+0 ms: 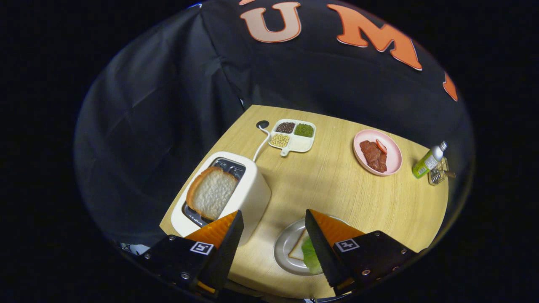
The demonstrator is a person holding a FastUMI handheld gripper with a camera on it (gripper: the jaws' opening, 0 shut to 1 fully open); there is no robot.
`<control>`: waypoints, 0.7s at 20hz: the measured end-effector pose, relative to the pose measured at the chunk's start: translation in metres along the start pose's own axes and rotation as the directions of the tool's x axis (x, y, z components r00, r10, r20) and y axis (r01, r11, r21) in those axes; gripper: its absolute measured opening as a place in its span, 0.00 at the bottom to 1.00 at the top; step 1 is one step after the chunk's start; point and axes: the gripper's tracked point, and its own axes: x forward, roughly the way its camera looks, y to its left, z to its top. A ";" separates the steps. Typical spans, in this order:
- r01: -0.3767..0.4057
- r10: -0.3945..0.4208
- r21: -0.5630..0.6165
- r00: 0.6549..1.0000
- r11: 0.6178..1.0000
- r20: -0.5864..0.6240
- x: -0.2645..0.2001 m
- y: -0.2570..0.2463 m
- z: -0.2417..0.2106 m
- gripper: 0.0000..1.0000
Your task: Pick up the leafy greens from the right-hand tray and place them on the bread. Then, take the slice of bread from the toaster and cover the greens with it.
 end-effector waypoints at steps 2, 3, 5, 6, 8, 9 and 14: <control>-0.015 0.015 0.000 1.000 1.000 -0.015 0.005 0.024 0.011 0.89; -0.025 0.025 -0.001 0.999 1.000 -0.021 0.006 0.036 0.018 0.89; -0.026 0.025 -0.012 0.999 1.000 -0.033 0.008 0.055 0.027 0.87; -0.019 0.018 -0.026 0.999 0.999 -0.035 0.011 0.063 0.033 0.86; 0.008 -0.011 -0.047 0.998 0.999 -0.056 0.020 0.074 0.037 0.84; 0.021 -0.024 -0.052 0.997 0.998 -0.072 0.024 0.077 0.038 0.83; 0.080 -0.090 -0.063 0.979 0.995 -0.183 0.050 0.076 0.023 0.63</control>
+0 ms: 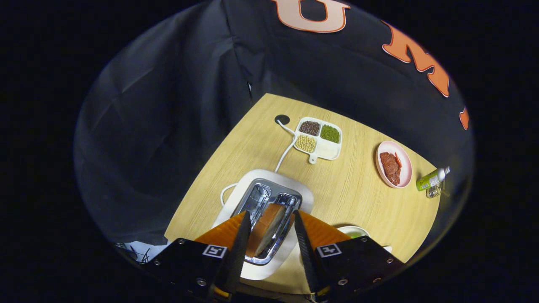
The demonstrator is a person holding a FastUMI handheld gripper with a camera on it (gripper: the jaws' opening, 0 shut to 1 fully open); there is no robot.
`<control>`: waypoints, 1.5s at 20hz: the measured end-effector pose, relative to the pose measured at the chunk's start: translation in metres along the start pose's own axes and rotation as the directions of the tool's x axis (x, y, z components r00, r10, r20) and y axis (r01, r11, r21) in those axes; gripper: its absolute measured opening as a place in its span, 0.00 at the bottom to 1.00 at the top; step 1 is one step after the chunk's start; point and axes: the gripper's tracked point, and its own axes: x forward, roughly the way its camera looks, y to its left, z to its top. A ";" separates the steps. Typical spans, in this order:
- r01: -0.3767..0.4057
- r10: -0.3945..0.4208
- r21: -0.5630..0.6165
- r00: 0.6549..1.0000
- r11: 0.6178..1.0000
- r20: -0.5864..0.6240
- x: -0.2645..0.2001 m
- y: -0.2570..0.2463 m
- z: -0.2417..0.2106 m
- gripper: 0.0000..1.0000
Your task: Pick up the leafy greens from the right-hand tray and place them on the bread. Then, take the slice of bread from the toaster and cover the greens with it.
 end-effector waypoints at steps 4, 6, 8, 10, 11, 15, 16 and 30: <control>0.023 -0.020 0.033 0.997 0.999 -0.072 0.012 -0.011 -0.013 0.31; -0.012 0.019 0.072 0.996 0.997 -0.084 0.013 -0.004 -0.012 0.22; -0.045 0.059 0.128 0.992 0.991 -0.110 0.012 0.003 -0.013 0.16; -0.056 0.072 0.138 0.991 0.989 -0.117 0.013 0.000 -0.013 0.14; -0.066 0.083 0.143 0.990 0.988 -0.116 0.012 0.000 -0.012 0.14; -0.134 0.150 0.204 0.987 0.970 -0.064 0.000 -0.001 -0.008 0.07; -0.157 0.171 0.219 0.984 0.963 -0.044 -0.008 -0.002 -0.005 0.07; -0.464 0.393 0.322 0.881 0.825 0.262 -0.095 -0.089 -0.013 0.07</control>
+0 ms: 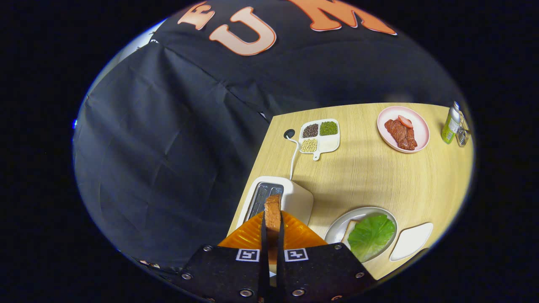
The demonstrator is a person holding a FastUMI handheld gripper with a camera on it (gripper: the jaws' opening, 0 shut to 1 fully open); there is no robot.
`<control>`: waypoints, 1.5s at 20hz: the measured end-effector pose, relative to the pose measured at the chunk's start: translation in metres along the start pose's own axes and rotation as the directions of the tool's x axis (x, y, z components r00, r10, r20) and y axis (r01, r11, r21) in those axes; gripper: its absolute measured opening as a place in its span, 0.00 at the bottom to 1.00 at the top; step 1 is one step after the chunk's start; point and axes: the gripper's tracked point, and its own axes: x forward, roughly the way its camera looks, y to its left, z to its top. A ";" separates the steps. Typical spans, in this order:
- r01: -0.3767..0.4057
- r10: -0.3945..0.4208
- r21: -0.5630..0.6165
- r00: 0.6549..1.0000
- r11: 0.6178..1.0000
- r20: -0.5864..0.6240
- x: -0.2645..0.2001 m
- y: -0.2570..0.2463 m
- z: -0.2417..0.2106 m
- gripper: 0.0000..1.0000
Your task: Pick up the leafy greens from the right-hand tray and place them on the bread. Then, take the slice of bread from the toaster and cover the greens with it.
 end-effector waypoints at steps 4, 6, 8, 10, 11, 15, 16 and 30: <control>-0.037 0.035 0.095 0.999 0.995 0.028 -0.016 -0.039 -0.015 0.07; -0.033 0.029 0.127 0.999 0.991 0.032 -0.018 -0.061 -0.027 0.07; -0.043 0.035 0.149 0.998 0.988 0.054 -0.021 -0.079 -0.033 0.07; -0.062 0.049 0.172 0.995 0.983 0.083 -0.018 -0.093 -0.036 0.07; -0.069 0.054 0.179 0.995 0.981 0.087 -0.015 -0.100 -0.040 0.07; -0.043 0.029 0.206 0.997 0.978 0.071 0.001 -0.135 -0.064 0.07; -0.037 0.022 0.224 0.997 0.974 0.069 0.004 -0.144 -0.070 0.07; 0.211 -0.217 0.135 0.976 0.968 0.029 0.031 -0.240 -0.115 0.32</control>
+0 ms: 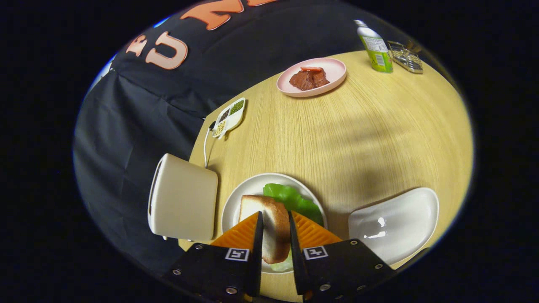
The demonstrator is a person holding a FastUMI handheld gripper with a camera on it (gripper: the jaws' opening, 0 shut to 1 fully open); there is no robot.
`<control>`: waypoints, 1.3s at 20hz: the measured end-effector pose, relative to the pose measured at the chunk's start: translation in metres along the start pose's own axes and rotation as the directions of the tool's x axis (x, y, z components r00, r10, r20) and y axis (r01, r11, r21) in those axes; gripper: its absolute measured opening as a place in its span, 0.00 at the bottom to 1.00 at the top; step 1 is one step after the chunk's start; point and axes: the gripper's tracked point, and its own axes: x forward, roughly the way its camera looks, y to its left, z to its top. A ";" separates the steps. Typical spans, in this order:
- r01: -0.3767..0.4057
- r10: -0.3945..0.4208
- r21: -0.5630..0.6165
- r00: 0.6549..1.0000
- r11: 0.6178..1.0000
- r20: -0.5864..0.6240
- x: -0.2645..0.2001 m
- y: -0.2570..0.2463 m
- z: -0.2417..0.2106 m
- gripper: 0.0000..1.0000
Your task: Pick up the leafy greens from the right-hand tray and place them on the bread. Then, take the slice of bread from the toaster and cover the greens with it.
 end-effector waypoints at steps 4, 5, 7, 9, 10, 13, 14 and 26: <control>0.039 -0.038 -0.076 0.999 0.996 0.008 -0.008 -0.003 0.000 0.73; 0.042 -0.039 -0.077 0.999 0.996 0.030 -0.011 -0.004 0.005 0.78; 0.059 -0.052 -0.078 0.994 0.995 0.093 -0.024 -0.006 0.020 0.88; 0.086 -0.066 -0.103 0.981 0.991 0.182 -0.044 -0.006 0.043 0.89; 0.103 -0.074 -0.118 0.971 0.988 0.229 -0.056 -0.004 0.056 0.89; 0.199 -0.118 -0.181 0.917 0.963 0.382 -0.109 -0.003 0.101 0.90; 0.239 -0.127 -0.211 0.890 0.948 0.438 -0.131 0.000 0.117 0.92; 0.462 -0.077 -0.270 0.604 0.844 0.793 -0.305 0.064 0.218 0.98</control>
